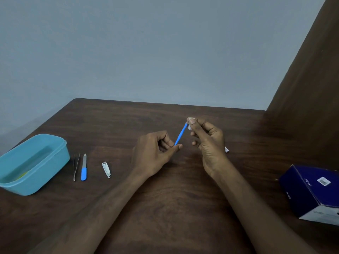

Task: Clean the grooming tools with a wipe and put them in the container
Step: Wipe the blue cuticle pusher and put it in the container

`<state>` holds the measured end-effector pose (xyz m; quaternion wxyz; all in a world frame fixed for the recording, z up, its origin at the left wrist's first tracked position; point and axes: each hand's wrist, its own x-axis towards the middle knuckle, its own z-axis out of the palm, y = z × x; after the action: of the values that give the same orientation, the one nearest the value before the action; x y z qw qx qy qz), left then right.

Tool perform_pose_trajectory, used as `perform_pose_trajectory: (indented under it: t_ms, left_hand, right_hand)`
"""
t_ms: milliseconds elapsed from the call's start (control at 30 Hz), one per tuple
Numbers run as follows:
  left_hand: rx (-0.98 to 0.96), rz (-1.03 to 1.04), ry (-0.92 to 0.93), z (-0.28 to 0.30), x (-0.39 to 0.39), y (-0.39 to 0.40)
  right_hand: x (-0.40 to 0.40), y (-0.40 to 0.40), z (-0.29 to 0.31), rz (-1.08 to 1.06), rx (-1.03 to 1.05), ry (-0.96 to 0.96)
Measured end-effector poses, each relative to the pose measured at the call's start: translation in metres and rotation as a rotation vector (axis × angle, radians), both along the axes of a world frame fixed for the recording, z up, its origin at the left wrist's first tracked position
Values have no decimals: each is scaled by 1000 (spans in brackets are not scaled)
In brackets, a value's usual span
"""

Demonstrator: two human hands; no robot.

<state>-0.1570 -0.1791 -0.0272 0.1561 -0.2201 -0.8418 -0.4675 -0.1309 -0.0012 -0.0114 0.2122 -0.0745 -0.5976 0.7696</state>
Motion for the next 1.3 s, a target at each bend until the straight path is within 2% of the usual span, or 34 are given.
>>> perform_pose_trajectory:
  t_ms: [100,200,267,333,433,533,700,833,1000,1200,1300]
  left_hand:
    - [-14,10,-4,-1,-1,0]
    - [-13,37,6,-1,-1,1]
    - [-24,52,13,-1,0,1]
    - [-55,48,29,-1,1,2]
    - [-103,48,37,-1,2,1]
    - [-114,15,26,-1,1,0]
    - [-167,42,36,0,3,2]
    - [-138,20,31,0,3,1]
    - [-244,51,88,3,5,2]
    - [-131,87,9,0,1,0]
    - [-165,67,34,0,2,0]
  right_hand:
    - [1,1,2,-15,-37,11]
    - [-1,5,2,-120,-11,84]
    - [-1,6,0,-187,146,161]
    - [-1,2,-3,-155,231,187]
    - [1,-4,-3,-22,106,131]
    - [-3,2,-4,19,142,77]
    - [-2,5,-4,-80,258,97]
    - [-1,1,-1,-88,242,117]
    - [0,3,0,-119,218,105]
    - [0,0,0,-80,218,109]
    - [0,0,0,-82,212,115]
